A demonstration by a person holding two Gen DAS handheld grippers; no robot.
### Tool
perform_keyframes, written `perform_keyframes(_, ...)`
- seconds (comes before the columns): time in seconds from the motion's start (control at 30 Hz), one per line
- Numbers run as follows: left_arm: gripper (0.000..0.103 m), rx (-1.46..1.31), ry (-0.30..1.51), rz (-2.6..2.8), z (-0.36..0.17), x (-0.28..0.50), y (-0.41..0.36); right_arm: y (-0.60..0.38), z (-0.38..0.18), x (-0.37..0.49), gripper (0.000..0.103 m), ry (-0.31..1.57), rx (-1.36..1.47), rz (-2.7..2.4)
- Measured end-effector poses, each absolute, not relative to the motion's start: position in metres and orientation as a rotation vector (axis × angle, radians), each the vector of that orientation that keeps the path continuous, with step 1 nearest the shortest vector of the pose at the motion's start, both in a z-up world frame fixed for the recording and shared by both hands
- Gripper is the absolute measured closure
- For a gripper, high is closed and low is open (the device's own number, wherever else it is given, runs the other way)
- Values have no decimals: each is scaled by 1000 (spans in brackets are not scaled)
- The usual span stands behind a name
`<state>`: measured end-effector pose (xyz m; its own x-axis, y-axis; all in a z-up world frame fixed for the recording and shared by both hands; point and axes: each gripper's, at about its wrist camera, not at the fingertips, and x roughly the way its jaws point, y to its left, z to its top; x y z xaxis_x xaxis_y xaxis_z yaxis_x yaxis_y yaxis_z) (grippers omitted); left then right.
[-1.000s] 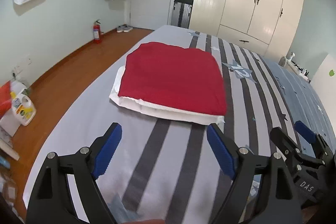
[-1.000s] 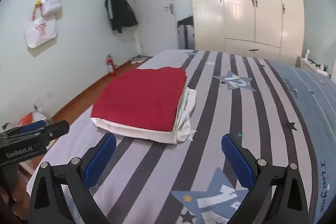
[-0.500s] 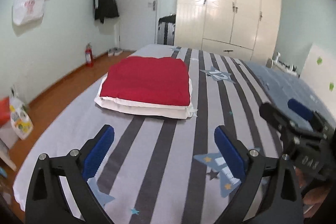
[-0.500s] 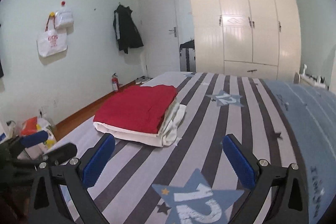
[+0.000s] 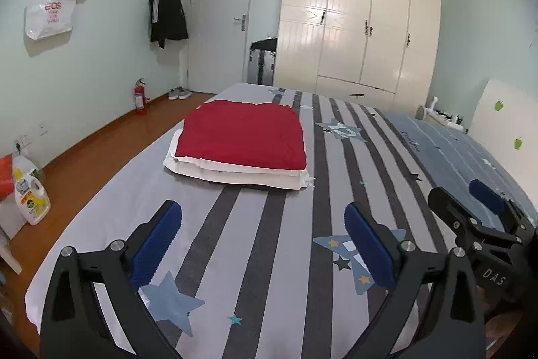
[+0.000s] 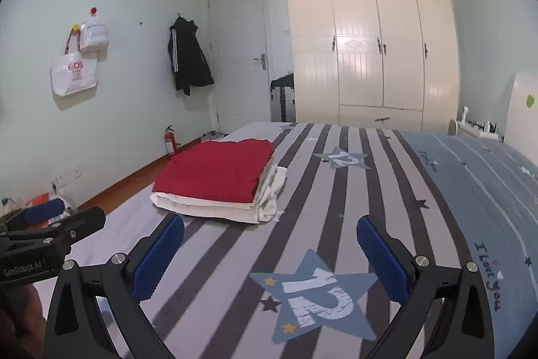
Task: Fold clothes
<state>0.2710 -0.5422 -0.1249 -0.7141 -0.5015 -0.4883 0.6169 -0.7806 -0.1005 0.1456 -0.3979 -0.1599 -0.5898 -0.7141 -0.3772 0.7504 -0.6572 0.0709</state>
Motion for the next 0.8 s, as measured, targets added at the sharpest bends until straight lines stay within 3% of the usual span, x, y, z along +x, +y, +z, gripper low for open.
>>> perform_keyframes(0.8,6,559,314,-2437,-81,312,-531,-403,-114,186,1,143,451,-2266)
